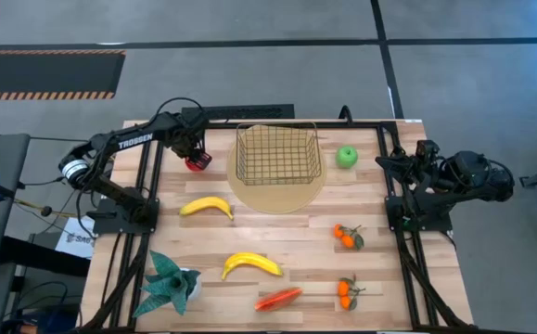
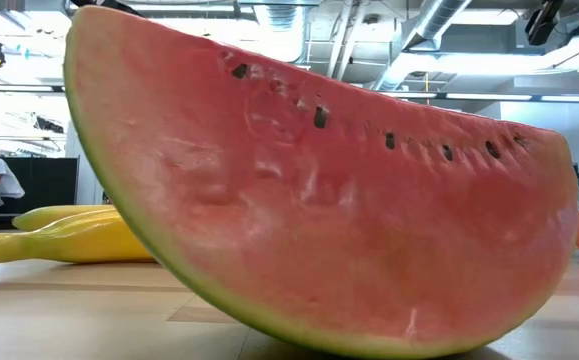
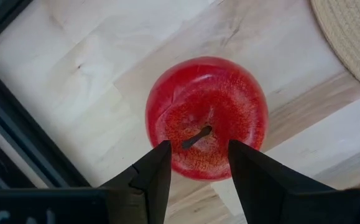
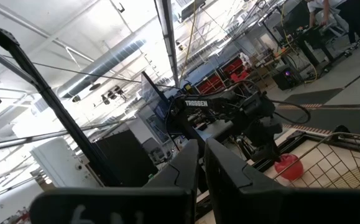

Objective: Build produce basket
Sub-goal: Put the red apple into the basket

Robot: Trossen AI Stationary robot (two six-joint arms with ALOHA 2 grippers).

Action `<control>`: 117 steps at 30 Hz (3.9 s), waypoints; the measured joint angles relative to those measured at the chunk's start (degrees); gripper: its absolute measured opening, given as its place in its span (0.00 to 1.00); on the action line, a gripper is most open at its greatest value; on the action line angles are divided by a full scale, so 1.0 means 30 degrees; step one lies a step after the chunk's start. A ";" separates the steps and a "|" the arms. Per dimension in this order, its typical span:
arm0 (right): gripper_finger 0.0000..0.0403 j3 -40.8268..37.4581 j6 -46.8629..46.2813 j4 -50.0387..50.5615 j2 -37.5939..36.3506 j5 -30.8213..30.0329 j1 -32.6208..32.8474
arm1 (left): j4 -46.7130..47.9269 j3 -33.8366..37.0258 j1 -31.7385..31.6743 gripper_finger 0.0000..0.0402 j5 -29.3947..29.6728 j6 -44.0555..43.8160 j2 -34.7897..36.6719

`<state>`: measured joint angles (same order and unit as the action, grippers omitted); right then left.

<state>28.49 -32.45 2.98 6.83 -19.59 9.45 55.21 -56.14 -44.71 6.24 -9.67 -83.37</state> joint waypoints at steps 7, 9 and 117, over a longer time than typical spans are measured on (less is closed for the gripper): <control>0.13 0.0000 -0.0007 0.0000 0.0000 0.0000 0.0000 | -0.0524 -0.0098 -0.0007 0.37 -0.0364 -0.0029 -0.0053; 0.13 0.0000 -0.0007 -0.0015 0.0000 0.0000 0.0000 | -0.0819 -0.0190 -0.0007 0.37 -0.0403 -0.0029 -0.0054; 0.13 0.0000 -0.0015 0.0007 0.0000 0.0000 0.0000 | -0.0842 -0.1137 -0.1061 0.21 -0.2146 0.0845 -0.1809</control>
<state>28.49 -32.49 3.01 6.83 -19.59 9.45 52.68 -59.55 -47.89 -0.20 -7.14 -88.79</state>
